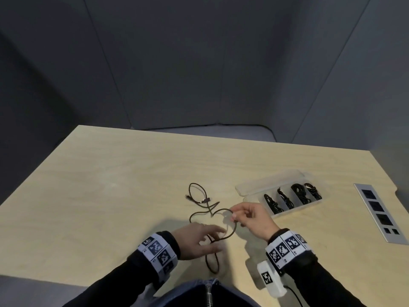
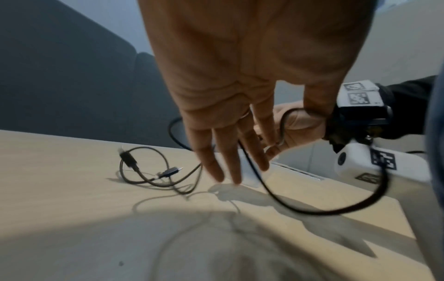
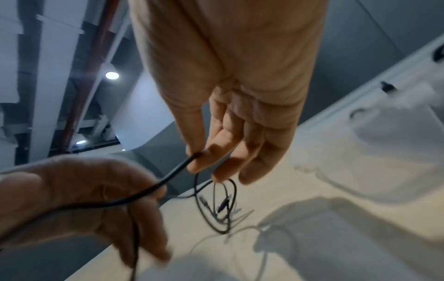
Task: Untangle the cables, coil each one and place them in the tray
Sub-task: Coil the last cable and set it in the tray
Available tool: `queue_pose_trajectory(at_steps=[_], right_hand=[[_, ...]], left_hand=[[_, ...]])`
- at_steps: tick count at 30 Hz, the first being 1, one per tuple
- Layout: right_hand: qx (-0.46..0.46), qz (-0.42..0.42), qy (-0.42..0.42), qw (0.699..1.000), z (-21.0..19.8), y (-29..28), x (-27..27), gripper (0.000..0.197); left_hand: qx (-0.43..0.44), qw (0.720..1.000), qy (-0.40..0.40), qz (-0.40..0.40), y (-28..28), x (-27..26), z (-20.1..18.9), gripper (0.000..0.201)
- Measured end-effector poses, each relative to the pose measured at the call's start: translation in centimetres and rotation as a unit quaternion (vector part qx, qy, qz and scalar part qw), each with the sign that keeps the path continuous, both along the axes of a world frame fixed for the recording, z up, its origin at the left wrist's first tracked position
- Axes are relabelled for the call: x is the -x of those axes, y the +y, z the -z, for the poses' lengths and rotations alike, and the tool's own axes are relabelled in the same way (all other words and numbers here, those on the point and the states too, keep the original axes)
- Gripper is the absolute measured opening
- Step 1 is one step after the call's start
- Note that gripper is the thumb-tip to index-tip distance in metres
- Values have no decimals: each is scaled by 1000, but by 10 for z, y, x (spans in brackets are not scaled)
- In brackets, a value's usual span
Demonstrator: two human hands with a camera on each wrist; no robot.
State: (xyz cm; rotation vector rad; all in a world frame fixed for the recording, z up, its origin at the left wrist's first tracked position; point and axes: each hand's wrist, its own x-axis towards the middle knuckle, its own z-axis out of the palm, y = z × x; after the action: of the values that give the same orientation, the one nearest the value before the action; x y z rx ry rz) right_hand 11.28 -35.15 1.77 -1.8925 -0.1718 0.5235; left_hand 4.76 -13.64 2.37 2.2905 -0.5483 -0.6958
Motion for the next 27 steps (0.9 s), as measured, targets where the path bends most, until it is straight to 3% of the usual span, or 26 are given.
queue_pose_trajectory(at_steps=[2,4,6,9,12,15,18,24,27], right_hand=[[-12,30,-42,999,-10,-6,-4,26],[-15,38,-87,995,-21,-13,-4,31],[-16,27,-130,991,-32,-15,0,30],[-46,8,-170,984,-48,-11,9,24],[-80,23,-199,976,-61,-8,14,23],[-111,81,-219,966,-71,-20,11,29],[-86,139,-233,959,-69,-45,10,30],[-10,259,-167,951,-45,-100,25,25],[52,263,-149,952,-27,-121,34,29]], left_hand=[[-32,997,-46,-59,9,-5,-6,50],[-47,975,-164,-141,19,-15,-12,43],[-25,954,-231,-187,26,-26,-15,43],[-4,966,-231,-117,19,-42,-18,64],[-26,967,-254,-20,-2,-44,-2,52],[-21,977,-209,-46,-3,-37,22,19],[11,989,-100,-105,13,-32,31,20],[66,973,-99,-196,61,-24,35,31],[119,964,-70,-226,62,-20,27,25]])
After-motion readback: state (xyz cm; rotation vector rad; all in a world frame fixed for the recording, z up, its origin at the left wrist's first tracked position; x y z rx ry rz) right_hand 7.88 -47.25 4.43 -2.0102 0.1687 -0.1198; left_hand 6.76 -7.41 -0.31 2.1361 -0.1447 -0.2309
